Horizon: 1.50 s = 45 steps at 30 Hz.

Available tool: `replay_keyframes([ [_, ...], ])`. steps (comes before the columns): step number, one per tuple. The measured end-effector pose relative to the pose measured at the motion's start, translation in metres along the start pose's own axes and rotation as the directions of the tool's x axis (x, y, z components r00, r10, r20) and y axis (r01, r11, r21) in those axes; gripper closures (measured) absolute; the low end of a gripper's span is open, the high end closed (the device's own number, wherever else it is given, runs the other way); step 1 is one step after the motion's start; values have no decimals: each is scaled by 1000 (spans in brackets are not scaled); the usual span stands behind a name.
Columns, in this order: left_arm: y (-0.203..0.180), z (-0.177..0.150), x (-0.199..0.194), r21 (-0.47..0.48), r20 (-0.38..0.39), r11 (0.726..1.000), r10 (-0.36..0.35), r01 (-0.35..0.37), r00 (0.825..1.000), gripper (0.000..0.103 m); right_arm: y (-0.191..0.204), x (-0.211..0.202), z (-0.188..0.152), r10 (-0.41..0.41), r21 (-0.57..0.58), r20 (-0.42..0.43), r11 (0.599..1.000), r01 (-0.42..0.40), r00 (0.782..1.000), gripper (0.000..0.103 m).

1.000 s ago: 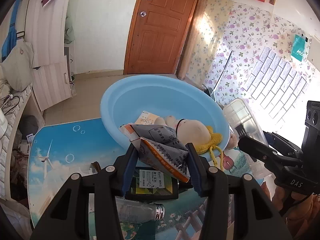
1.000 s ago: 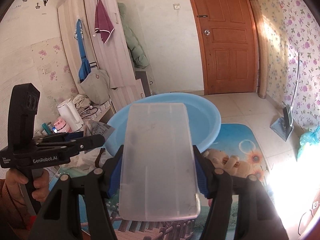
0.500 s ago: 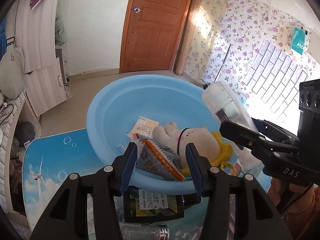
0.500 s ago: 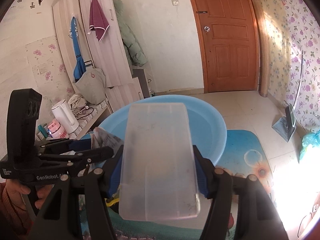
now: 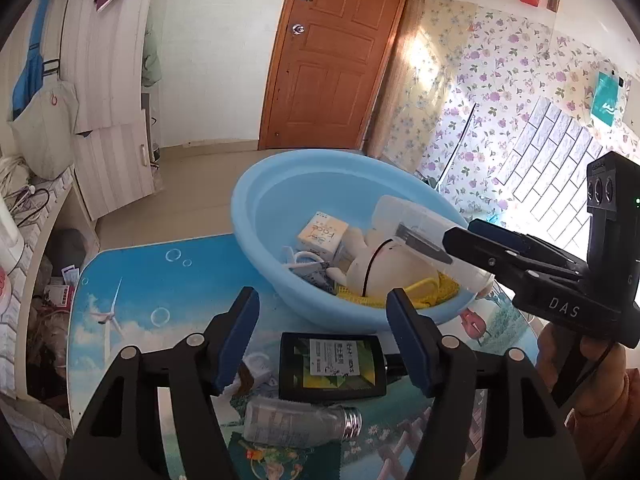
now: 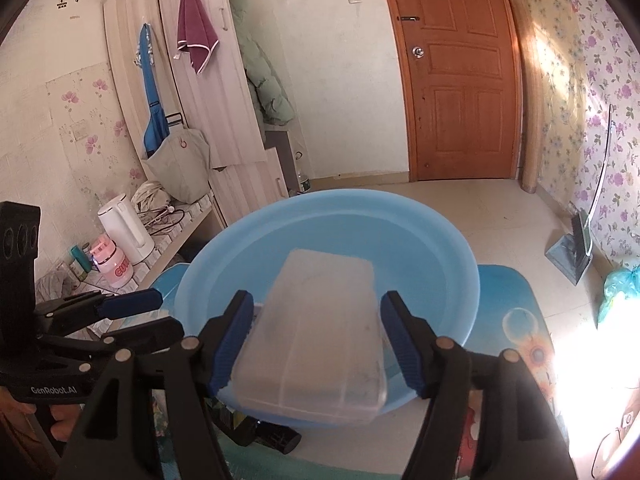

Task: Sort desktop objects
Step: 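Carry the clear lid and snack wrapper over the blue basin and release both inside, then withdraw both grippers from the basin back over the table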

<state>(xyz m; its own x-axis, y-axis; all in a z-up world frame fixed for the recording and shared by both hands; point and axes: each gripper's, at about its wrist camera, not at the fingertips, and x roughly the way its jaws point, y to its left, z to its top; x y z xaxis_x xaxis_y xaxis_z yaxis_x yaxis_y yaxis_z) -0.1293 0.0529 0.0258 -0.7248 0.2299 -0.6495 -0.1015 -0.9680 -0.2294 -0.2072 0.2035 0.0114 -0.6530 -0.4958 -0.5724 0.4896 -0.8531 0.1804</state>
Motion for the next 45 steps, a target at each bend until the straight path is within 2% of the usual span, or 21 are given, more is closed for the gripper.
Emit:
replay_keyframes([
  [3,5,-12,-8,-3,-5,1000,13,-13,1000,24,-1,-12,-5,-14,-2,5,1000,14,1000,37],
  [8,13,-39,-18,0,-22,999,44,-44,999,16,-8,-33,-21,-49,10,2,999,49,999,37],
  [12,19,-60,-20,2,-57,997,78,-78,995,15,-19,-45,-37,-87,21,-19,996,88,996,37],
  [18,28,-89,-16,3,-114,994,105,-105,988,10,-42,-46,-66,-145,62,-97,986,152,985,37],
  [22,29,-103,-11,3,-152,993,113,-114,982,10,-51,-43,-84,-156,82,-151,982,170,976,37],
  [28,27,-115,3,22,-192,991,136,-135,972,10,-57,-40,-96,-173,82,-179,978,190,968,37],
  [29,26,-117,6,32,-189,988,151,-148,970,6,-58,-40,-95,-181,78,-177,977,198,967,36],
  [31,23,-119,10,60,-186,985,171,-162,967,0,-61,-39,-94,-210,67,-171,972,224,963,23],
  [33,17,-122,14,108,-182,976,208,-191,961,0,-65,-37,-91,-238,56,-160,967,249,958,21],
  [36,14,-123,14,114,-159,975,205,-188,966,0,-74,-29,-82,-269,18,-172,961,276,948,19],
  [40,16,-128,11,119,-108,976,197,-184,974,0,-88,-7,-64,-321,-98,-192,946,307,927,18],
  [45,15,-131,10,115,-90,976,197,-186,976,0,-90,21,-51,-339,-272,-234,923,274,911,18],
])
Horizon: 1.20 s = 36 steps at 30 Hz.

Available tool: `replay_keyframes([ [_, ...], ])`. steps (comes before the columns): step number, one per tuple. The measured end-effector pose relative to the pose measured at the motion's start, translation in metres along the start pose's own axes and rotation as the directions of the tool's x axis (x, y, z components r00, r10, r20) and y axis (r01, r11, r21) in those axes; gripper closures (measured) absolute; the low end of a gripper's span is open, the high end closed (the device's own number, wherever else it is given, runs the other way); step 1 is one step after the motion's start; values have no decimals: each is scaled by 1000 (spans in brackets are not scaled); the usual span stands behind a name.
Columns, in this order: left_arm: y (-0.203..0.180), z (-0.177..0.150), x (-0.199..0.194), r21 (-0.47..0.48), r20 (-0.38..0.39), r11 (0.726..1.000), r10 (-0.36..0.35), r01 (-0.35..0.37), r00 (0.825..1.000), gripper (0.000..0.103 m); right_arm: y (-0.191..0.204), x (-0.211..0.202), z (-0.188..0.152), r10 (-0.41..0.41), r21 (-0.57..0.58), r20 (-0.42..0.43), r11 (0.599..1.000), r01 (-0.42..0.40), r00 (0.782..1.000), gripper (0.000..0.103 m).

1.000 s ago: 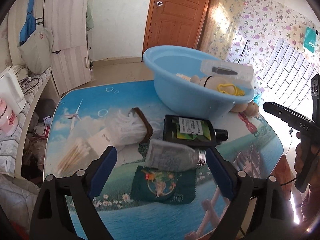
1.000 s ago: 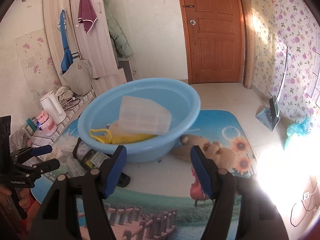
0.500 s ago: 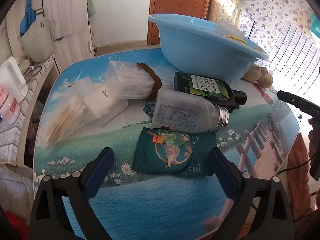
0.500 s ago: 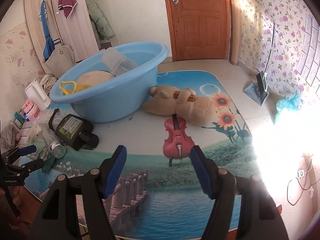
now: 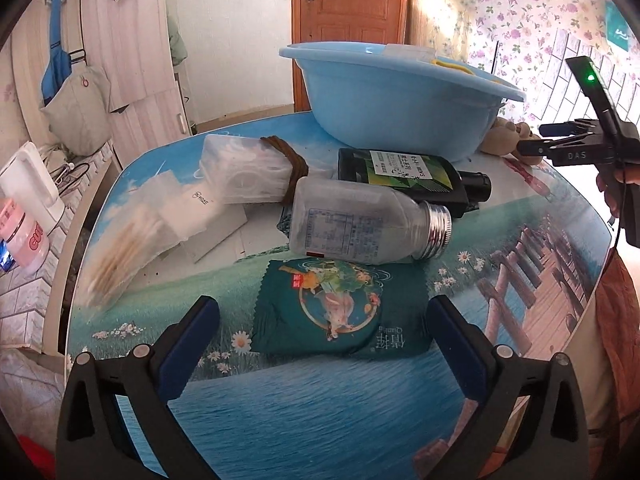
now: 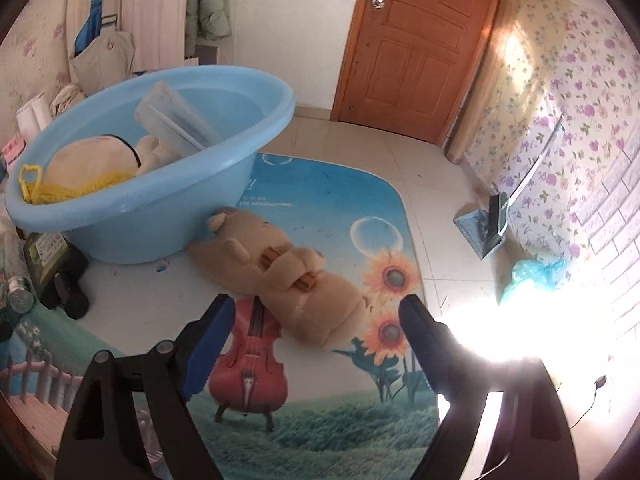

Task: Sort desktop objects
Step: 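Withdraw both grippers from the basin back over the table, then grasp the tan plush toy with the right gripper and lift it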

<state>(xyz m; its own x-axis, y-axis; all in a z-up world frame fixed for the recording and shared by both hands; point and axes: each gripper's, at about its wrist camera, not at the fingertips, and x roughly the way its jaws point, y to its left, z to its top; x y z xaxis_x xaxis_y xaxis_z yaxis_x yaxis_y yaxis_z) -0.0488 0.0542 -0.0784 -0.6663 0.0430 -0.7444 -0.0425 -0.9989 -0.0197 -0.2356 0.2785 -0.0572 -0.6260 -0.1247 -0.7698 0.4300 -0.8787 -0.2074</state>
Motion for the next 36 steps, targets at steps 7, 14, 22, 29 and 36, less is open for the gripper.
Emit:
replay_keyframes([
  [7,0,-1,-2,-2,7,1000,-2,2,1000,0,12,24,6,50,-122,-77,991,-60,996,42],
  [14,5,-1,-1,1,11,1000,-7,7,1000,0,13,5,-9,90,-106,-71,990,-98,993,53],
  [22,5,-1,-1,1,12,1000,-7,7,1000,0,23,-15,-22,108,-109,-78,987,-116,991,53],
  [29,6,-1,-1,1,13,1000,-7,7,1000,0,15,-16,-24,121,-53,-77,991,-125,990,53],
  [36,6,-1,-1,2,12,1000,-8,8,1000,0,11,-14,-24,127,-32,-73,991,-129,989,53],
])
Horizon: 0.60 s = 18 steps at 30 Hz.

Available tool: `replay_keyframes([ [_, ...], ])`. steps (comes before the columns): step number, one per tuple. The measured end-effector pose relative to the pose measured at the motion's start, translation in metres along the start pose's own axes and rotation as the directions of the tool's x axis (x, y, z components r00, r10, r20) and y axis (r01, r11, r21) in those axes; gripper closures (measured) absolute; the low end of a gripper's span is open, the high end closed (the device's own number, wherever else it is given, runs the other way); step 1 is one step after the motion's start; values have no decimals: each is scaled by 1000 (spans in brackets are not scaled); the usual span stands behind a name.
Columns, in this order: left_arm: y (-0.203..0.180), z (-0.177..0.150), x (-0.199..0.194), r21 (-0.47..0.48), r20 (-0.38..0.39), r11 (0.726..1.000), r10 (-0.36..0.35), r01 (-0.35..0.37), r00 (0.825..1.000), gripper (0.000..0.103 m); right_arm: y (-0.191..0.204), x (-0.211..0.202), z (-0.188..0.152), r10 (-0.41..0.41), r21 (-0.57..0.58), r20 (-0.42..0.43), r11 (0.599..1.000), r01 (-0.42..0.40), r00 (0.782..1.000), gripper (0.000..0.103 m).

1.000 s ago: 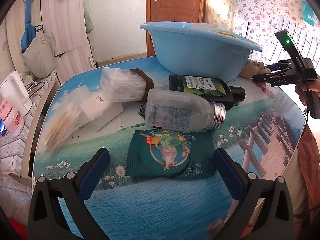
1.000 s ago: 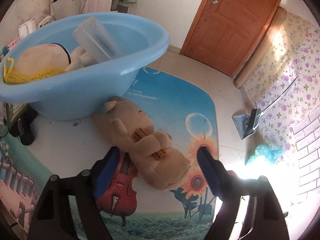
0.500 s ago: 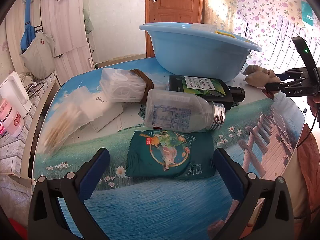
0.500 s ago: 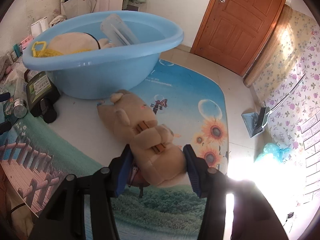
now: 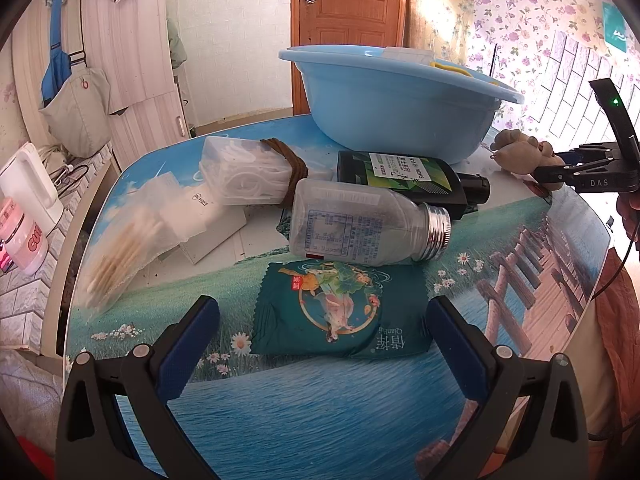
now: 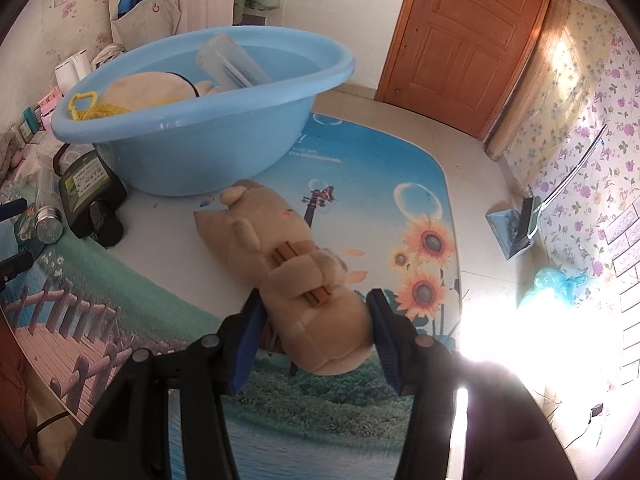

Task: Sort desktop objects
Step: 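Grasp the tan plush toy with the right gripper and lift it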

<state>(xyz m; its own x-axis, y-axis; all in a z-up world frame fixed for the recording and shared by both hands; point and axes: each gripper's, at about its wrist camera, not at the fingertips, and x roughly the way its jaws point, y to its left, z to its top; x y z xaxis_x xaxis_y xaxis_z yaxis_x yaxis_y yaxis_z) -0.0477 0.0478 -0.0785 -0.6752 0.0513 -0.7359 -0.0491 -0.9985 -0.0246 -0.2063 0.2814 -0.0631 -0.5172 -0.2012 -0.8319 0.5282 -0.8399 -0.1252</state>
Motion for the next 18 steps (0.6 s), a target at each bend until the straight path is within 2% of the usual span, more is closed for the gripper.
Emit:
replay_keyframes([
  [18,1,0,0,1,0,1000,-2,2,1000,0,-5,2,-2,-1,22,-1,1000,1,1000,52],
])
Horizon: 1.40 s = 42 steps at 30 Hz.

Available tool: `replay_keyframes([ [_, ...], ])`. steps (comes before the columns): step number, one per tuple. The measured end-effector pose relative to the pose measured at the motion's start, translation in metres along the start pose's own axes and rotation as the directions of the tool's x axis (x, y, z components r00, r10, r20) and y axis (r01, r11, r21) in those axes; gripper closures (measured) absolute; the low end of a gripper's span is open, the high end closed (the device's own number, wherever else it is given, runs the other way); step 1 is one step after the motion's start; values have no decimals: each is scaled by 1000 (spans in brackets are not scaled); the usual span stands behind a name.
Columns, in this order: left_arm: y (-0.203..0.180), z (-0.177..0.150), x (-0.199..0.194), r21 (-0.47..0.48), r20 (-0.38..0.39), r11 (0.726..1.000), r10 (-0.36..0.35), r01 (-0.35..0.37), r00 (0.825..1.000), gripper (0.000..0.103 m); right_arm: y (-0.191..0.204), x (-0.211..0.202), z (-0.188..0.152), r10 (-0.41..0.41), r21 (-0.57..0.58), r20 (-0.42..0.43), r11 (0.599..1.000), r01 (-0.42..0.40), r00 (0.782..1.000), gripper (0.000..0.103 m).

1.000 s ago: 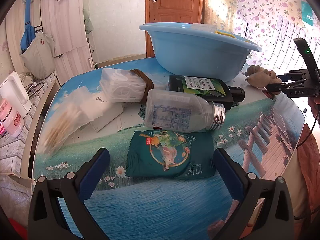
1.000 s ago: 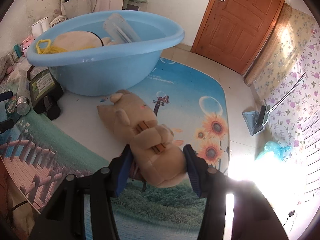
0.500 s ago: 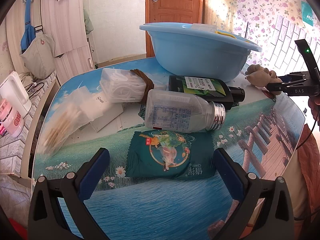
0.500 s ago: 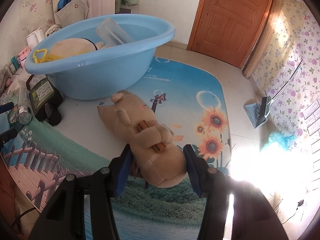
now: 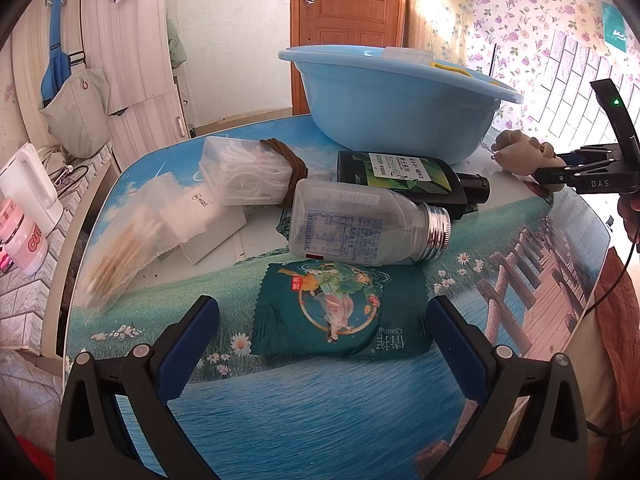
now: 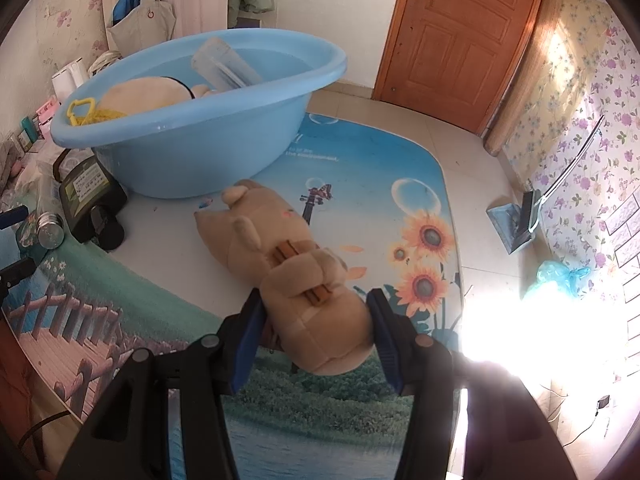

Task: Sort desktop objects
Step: 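Grasp the tan plush toy with the right gripper and lift it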

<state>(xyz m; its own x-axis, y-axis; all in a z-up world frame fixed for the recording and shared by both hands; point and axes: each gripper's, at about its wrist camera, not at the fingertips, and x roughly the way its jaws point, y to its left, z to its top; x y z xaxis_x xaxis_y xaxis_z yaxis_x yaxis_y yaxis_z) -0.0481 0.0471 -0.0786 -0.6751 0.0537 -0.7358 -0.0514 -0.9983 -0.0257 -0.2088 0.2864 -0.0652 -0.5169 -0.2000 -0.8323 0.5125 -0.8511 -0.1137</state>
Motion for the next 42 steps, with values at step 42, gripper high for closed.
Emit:
replay_keyframes([
  [42,2,0,1,1,1,1000,0,0,1000,0,-1,-4,-8,17,25,14,1000,-17,1000,52],
])
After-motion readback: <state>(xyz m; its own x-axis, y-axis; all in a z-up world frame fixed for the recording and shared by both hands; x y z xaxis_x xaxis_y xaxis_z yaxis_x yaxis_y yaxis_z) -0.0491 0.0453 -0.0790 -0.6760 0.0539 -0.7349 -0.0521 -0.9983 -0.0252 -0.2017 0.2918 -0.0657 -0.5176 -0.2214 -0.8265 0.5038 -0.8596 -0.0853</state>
